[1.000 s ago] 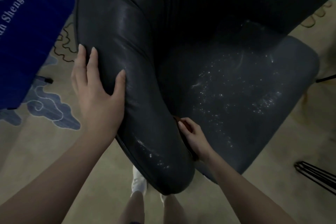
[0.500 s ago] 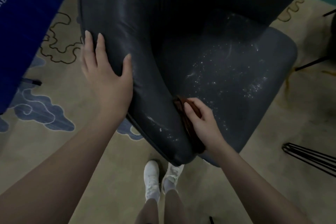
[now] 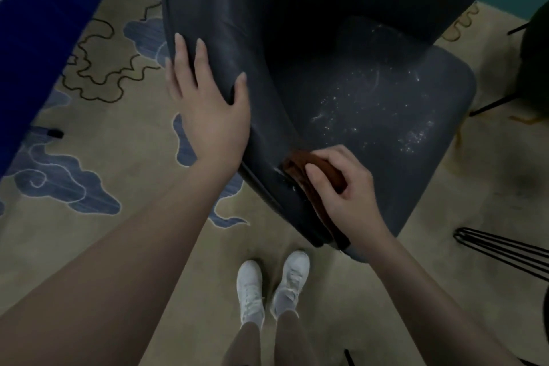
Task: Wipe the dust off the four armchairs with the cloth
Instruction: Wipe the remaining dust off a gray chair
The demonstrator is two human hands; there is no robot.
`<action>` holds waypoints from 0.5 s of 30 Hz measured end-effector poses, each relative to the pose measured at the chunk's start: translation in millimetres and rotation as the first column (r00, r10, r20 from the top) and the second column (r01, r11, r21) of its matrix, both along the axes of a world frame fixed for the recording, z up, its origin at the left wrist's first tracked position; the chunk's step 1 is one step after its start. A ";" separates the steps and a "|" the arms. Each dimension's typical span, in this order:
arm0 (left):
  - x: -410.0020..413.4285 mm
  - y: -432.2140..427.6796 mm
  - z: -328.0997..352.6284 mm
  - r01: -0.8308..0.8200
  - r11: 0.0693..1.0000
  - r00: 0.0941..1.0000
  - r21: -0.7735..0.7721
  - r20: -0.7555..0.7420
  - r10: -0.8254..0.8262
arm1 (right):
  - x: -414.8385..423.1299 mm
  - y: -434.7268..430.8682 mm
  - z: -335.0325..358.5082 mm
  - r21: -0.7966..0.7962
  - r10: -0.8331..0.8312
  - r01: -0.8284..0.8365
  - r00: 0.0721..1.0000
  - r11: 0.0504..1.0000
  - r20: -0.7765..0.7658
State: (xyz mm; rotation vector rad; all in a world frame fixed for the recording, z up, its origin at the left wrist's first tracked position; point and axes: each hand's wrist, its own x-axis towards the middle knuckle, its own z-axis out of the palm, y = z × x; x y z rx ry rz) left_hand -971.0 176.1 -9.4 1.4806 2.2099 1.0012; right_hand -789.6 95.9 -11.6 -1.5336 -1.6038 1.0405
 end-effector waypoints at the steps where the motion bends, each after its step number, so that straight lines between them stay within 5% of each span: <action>1: -0.4 0.8 -0.3 0.001 1.000 1.000 0.006 0.008 -0.001 | -2.2 3.8 1.4 0.003 -0.004 0.004 1.000 1.000 -0.001; 12: -2.7 2.2 -7.5 -0.005 0.999 1.000 0.051 -0.009 0.005 | -5.3 2.0 6.9 0.220 0.300 -0.341 0.933 0.914 0.199; 15: -2.1 3.1 -7.5 -0.011 0.998 1.000 0.061 -0.013 0.012 | 3.6 -3.3 8.2 0.230 0.276 -0.313 0.945 0.921 0.178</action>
